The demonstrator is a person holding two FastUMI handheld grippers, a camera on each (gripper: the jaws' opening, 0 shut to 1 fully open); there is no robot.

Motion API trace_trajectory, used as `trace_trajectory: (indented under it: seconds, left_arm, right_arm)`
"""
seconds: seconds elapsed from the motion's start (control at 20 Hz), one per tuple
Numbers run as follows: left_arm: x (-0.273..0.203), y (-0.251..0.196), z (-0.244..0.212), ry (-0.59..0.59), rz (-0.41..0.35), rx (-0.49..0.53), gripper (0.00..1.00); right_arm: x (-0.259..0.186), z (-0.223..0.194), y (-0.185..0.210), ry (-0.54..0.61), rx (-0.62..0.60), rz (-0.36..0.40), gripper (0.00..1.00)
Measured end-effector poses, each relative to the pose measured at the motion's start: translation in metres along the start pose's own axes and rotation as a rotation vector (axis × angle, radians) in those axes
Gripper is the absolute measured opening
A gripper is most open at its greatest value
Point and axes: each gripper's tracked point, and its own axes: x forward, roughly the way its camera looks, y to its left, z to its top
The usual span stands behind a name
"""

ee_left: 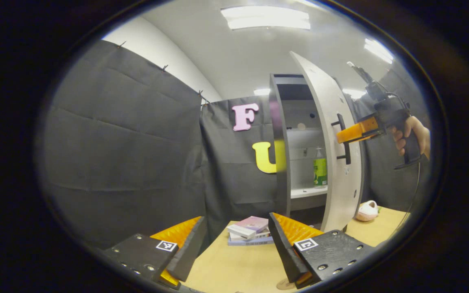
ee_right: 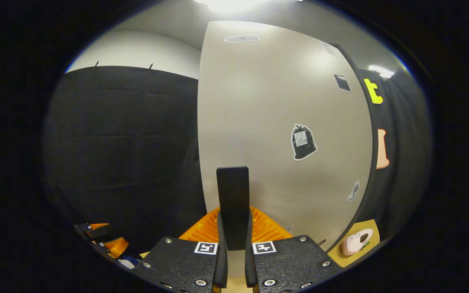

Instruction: Open the cabinet door with the right hand, grasp the bottle in the cabinet with the left hand and place it on the coaster, then close the cabinet door with the right hand.

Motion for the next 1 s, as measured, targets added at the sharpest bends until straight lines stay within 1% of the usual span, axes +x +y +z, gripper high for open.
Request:
trace_trajectory:
  seconds: [0.3, 0.35, 0.4, 0.45, 0.5, 0.55, 0.8, 0.85, 1.0]
  left_arm:
    - [-0.005, -0.053, 0.009, -0.003, -0.055, 0.001, 0.91]
    - [-0.004, -0.062, 0.009, -0.001, -0.066, -0.003, 0.88]
    - [-0.004, -0.071, 0.010, 0.000, -0.078, -0.007, 0.91]
    - [-0.002, -0.081, 0.013, 0.000, -0.089, -0.006, 0.91]
    - [-0.002, -0.090, 0.013, 0.001, -0.100, -0.009, 0.88]
    - [-0.002, -0.099, 0.014, 0.001, -0.112, -0.012, 0.91]
    - [-0.005, -0.134, 0.024, -0.005, -0.164, -0.021, 0.91]
    - [-0.007, -0.139, 0.025, -0.005, -0.172, -0.021, 0.88]
    - [-0.011, -0.157, 0.028, -0.004, -0.194, -0.027, 0.88]
  right_arm:
    - [-0.014, -0.001, -0.009, -0.005, -0.002, 0.030, 0.17]
    - [-0.016, -0.001, -0.011, -0.006, -0.005, 0.030, 0.17]
    - [-0.018, -0.001, -0.013, -0.009, -0.009, 0.031, 0.17]
    - [-0.022, 0.000, -0.014, -0.012, -0.012, 0.031, 0.17]
    - [-0.026, 0.000, -0.016, -0.014, -0.013, 0.029, 0.17]
    - [-0.027, 0.000, -0.018, -0.014, -0.012, 0.025, 0.17]
    - [-0.040, 0.000, -0.029, -0.008, -0.014, -0.028, 0.17]
    - [-0.040, 0.000, -0.032, -0.009, -0.015, -0.041, 0.17]
    - [-0.043, 0.000, -0.039, -0.015, -0.011, -0.082, 0.17]
